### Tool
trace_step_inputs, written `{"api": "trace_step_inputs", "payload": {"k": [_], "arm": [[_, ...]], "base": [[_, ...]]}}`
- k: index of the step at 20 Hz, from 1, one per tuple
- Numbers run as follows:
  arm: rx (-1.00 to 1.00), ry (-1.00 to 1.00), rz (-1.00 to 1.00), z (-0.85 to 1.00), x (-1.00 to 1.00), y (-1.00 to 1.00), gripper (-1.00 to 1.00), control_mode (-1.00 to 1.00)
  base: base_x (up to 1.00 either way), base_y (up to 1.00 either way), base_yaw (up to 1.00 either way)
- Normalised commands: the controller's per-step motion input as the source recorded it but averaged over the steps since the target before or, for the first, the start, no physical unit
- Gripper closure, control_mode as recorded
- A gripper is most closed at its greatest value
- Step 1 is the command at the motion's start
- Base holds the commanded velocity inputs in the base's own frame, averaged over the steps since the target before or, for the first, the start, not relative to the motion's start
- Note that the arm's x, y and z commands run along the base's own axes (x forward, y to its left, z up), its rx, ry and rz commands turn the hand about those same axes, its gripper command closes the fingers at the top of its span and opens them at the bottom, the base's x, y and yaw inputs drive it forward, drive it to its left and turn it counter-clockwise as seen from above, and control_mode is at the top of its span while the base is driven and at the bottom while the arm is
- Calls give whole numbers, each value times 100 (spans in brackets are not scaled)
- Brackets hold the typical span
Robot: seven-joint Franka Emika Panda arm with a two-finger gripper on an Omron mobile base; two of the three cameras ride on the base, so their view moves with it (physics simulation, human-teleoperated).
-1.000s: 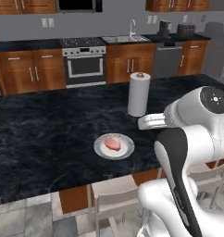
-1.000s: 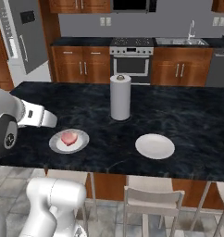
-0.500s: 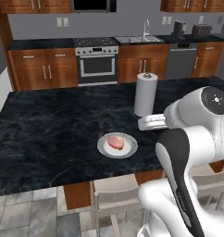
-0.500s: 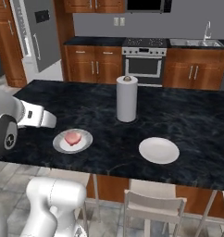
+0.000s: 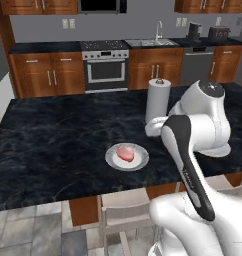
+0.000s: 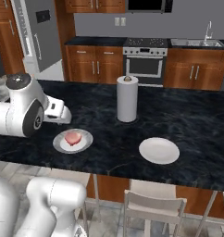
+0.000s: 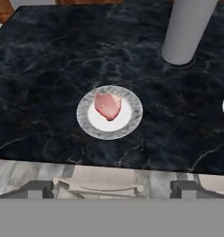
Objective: Transport the steak and lime to the fridge. Place the steak on the rack containing meat and place the lime on the rack containing the vegetable, ensuring meats and vegetables are on different racks.
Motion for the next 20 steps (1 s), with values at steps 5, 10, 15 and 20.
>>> {"api": "trace_step_inputs", "payload": {"k": [5,10,15,20], "arm": [[-3,29,0,-22,54,0,-100,-100],[-1,32,0,-33,53,10,-100,-100],[0,25,0,-49,39,2,-100,-100],[0,12,0,-60,28,1,-100,-100]], "base": [[0,0,0],[0,0,0],[0,0,0],[0,0,0]]}}
